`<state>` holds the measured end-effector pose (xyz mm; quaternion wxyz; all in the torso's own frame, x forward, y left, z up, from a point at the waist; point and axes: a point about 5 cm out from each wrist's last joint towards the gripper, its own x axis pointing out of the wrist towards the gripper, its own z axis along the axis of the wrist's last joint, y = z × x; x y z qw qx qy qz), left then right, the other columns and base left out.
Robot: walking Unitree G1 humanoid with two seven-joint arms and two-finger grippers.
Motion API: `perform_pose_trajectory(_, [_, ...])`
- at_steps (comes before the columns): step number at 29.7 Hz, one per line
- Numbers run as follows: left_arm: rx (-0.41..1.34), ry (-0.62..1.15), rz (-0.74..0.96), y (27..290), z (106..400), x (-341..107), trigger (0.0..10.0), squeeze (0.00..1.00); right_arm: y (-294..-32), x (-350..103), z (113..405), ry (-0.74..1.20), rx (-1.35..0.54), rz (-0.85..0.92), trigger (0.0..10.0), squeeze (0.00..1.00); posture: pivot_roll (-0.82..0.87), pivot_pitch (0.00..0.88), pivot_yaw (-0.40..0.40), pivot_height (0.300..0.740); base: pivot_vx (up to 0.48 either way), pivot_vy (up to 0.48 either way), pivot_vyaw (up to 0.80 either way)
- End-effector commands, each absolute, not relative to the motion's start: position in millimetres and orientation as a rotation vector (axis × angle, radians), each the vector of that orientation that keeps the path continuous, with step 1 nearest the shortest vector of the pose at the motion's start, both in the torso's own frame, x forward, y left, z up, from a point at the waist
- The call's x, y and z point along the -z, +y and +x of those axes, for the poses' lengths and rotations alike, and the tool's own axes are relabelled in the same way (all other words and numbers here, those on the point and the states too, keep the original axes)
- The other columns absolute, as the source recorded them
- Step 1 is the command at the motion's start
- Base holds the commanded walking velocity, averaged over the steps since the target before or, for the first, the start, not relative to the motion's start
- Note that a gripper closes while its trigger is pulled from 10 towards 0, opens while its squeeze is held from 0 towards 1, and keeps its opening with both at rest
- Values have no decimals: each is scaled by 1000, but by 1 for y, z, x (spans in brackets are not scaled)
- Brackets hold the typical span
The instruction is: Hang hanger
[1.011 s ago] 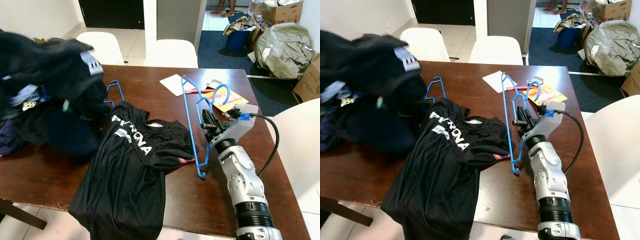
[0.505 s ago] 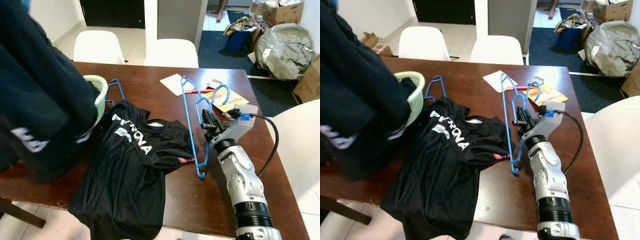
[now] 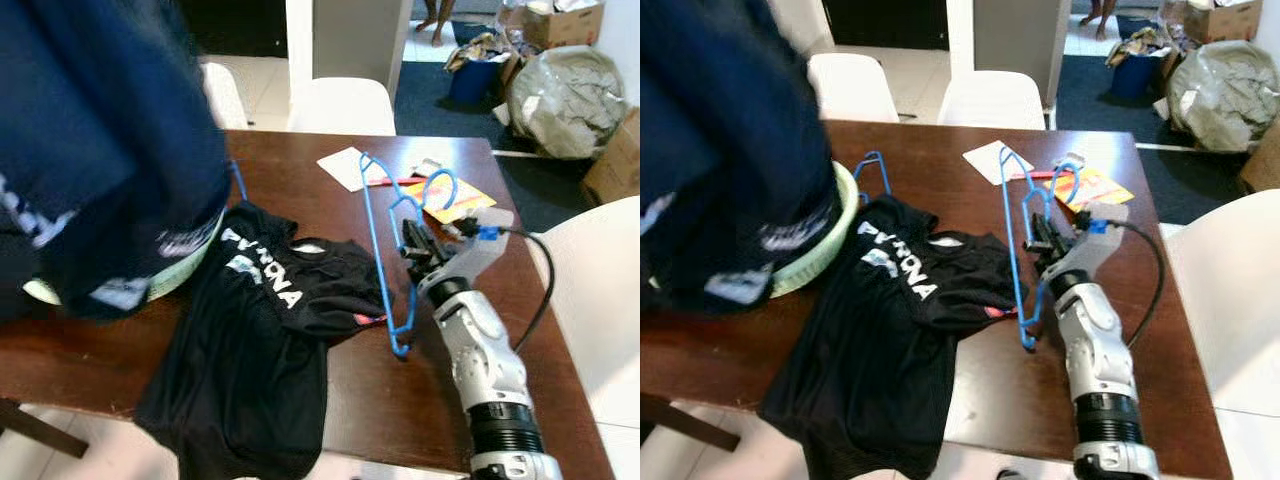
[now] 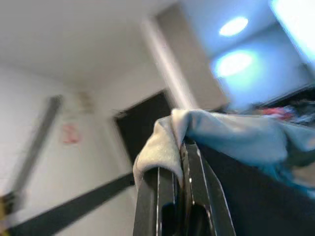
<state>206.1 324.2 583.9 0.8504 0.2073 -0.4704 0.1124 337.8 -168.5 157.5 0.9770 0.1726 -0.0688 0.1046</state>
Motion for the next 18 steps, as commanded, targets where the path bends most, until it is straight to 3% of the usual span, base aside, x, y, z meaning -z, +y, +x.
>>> perform_pose_trajectory(1, [-488,-1000,437,360,182,-585,0,0,-168,-154,338,-126,-212,365,10000,0,99,110,19,740,0,0,0])
perform_pose_trajectory(2, [-488,-1000,437,360,182,-585,0,0,-168,-154,338,-126,-212,365,10000,0,99,110,19,740,0,0,0])
perform_pose_trajectory(4, [-606,-934,399,387,179,-572,0,0,-169,-154,337,-125,-213,363,10000,0,90,113,15,740,0,0,0])
perform_pose_trajectory(6, [-606,-934,399,387,179,-572,0,0,-169,-154,337,-125,-213,363,10000,0,90,113,15,740,0,0,0])
perform_pose_trajectory(9, [-651,-835,370,409,189,-549,0,0,-171,-155,337,-123,-218,353,10000,0,74,115,7,740,0,0,0])
perform_pose_trajectory(18, [-665,-761,359,419,205,-531,0,0,-173,-155,336,-120,-224,338,10000,0,54,120,-1,740,0,0,0])
